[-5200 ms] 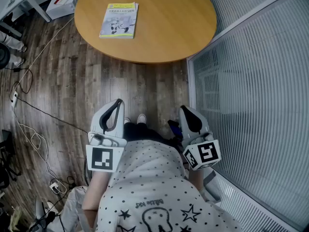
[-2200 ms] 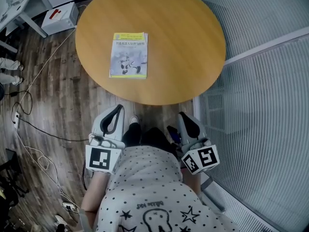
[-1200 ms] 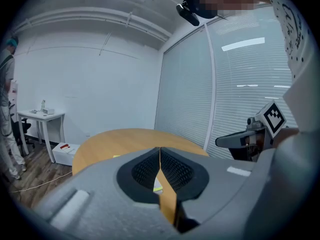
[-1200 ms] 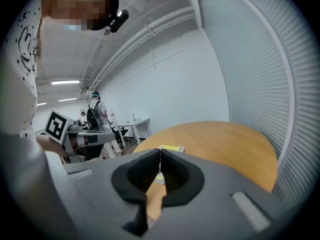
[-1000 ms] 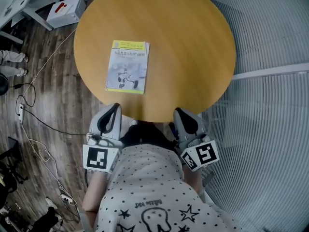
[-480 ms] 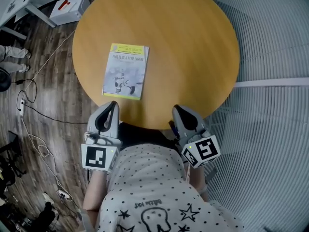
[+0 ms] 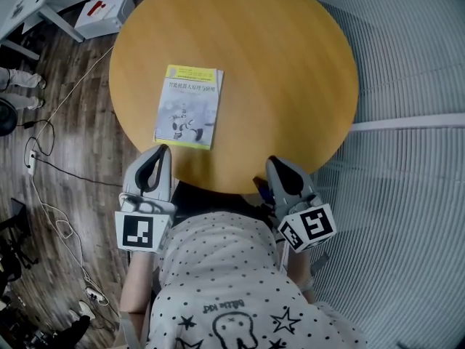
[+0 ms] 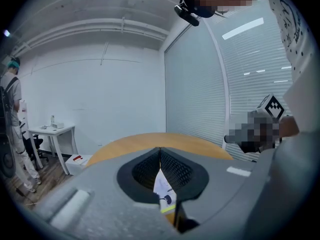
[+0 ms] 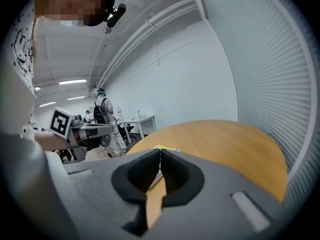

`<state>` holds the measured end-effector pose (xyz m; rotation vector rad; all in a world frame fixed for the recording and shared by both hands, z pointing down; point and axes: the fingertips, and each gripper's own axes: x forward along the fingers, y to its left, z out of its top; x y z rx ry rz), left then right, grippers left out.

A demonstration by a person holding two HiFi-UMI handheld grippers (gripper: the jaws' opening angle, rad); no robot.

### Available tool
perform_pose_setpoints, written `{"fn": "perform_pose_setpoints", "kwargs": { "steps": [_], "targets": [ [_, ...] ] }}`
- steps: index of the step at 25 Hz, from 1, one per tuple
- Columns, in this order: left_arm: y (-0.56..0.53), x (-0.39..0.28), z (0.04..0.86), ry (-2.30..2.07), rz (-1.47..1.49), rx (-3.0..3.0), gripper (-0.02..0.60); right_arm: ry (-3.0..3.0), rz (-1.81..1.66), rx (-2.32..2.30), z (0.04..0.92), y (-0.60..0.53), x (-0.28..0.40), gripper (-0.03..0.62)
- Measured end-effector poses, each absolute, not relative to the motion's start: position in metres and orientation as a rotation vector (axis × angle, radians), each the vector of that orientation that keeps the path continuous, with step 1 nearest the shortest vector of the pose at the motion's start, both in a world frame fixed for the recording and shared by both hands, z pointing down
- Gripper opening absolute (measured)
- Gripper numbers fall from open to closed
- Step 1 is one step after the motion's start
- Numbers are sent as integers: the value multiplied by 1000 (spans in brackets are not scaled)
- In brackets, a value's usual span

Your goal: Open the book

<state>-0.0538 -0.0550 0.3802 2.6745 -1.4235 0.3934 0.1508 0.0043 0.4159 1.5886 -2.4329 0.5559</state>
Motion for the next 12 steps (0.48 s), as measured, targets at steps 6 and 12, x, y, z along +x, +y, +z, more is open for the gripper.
{"fn": "perform_pose_setpoints", "kwargs": {
  "steps": [6,12],
  "targets": [
    [-54,-63,375,-1394,335,2681,12,-2401,541,1646,406,9,149,5],
    [-62,-79,365,-1367,342,2702,12,-2368,571,1696,396,8,139,5]
  ]
}}
